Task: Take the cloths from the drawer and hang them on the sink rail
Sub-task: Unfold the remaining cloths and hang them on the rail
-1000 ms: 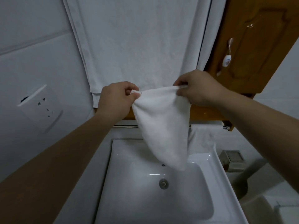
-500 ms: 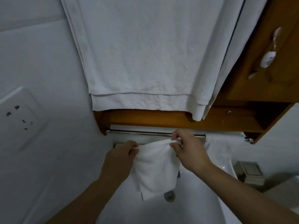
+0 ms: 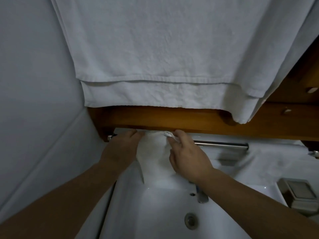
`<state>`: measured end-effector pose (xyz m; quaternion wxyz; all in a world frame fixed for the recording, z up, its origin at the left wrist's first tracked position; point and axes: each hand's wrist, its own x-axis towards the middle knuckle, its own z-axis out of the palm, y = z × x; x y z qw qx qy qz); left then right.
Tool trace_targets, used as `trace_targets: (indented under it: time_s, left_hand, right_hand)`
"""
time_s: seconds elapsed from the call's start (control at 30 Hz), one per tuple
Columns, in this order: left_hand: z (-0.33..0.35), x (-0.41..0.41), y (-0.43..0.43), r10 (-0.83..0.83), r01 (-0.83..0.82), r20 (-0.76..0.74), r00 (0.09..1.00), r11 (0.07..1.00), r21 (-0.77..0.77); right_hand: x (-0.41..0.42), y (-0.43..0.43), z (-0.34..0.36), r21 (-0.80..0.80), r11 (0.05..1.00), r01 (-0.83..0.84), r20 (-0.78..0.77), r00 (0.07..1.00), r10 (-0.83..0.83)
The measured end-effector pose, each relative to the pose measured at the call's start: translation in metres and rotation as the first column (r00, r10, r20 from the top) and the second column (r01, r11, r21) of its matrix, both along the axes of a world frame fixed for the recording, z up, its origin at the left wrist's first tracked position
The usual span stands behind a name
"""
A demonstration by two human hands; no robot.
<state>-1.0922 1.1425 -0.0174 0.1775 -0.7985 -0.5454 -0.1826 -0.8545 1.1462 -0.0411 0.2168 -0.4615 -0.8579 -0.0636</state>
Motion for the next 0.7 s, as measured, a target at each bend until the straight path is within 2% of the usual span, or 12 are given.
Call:
trace_targets:
  time_s: [0.13, 0.2, 0.27, 0.33, 0.4, 0.47, 0.5, 0.53, 0.6, 0.67, 0.7]
  left_hand:
    - [-0.01, -0.003, 0.021, -0.015, 0.024, -0.103, 0.995, 0.996, 0.087]
    - [-0.012, -0.003, 0.027, 0.005, 0.002, -0.116, 0.993, 0.998, 0.064]
    - [-0.018, -0.002, 0.034, 0.059, -0.056, -0.099, 0.993, 0.998, 0.03]
    - [-0.02, 0.002, 0.04, 0.103, -0.105, -0.032, 0.994, 0.992, -0.068]
    - [-0.018, 0.008, 0.042, 0.158, -0.155, 0.01, 0.987, 0.976, -0.155]
    - [-0.021, 0.013, 0.042, 0.259, -0.255, -0.015, 0.966, 0.937, -0.238]
    - [-0.026, 0.013, 0.041, 0.286, -0.277, 0.003, 0.958, 0.932, -0.233]
    - [-0.027, 0.015, 0.037, 0.304, -0.304, -0.041, 0.952, 0.919, -0.251]
    - [-0.025, 0.019, 0.027, 0.227, -0.217, 0.026, 0.974, 0.953, -0.211]
    - [-0.033, 0.029, 0.023, 0.119, -0.119, -0.004, 0.993, 0.987, -0.109]
    - [-0.03, 0.035, 0.019, 0.087, -0.09, -0.032, 0.996, 0.987, -0.132]
  right_hand:
    - [-0.003, 0.003, -0.021, 0.002, 0.999, 0.048, 0.192, 0.98, -0.048]
    - [-0.006, 0.012, -0.022, -0.002, 0.994, 0.105, 0.238, 0.966, -0.102]
    - [-0.013, 0.023, -0.019, 0.0, 0.983, 0.182, 0.223, 0.959, -0.177]
    - [-0.023, 0.032, -0.011, -0.009, 0.97, 0.243, 0.2, 0.951, -0.237]
    - [-0.029, 0.041, -0.004, -0.085, 0.966, 0.243, 0.209, 0.952, -0.221]
    - [-0.029, 0.049, -0.001, -0.196, 0.954, 0.226, 0.198, 0.962, -0.187]
    - [-0.029, 0.052, -0.001, -0.206, 0.955, 0.212, 0.194, 0.966, -0.173]
    - [-0.028, 0.055, -0.001, -0.194, 0.96, 0.202, 0.198, 0.966, -0.164]
    - [-0.027, 0.059, -0.001, -0.193, 0.965, 0.18, 0.208, 0.968, -0.139]
    - [-0.026, 0.062, 0.004, -0.257, 0.957, 0.138, 0.206, 0.975, -0.085]
    - [-0.025, 0.065, 0.007, -0.306, 0.945, 0.113, 0.211, 0.976, -0.049]
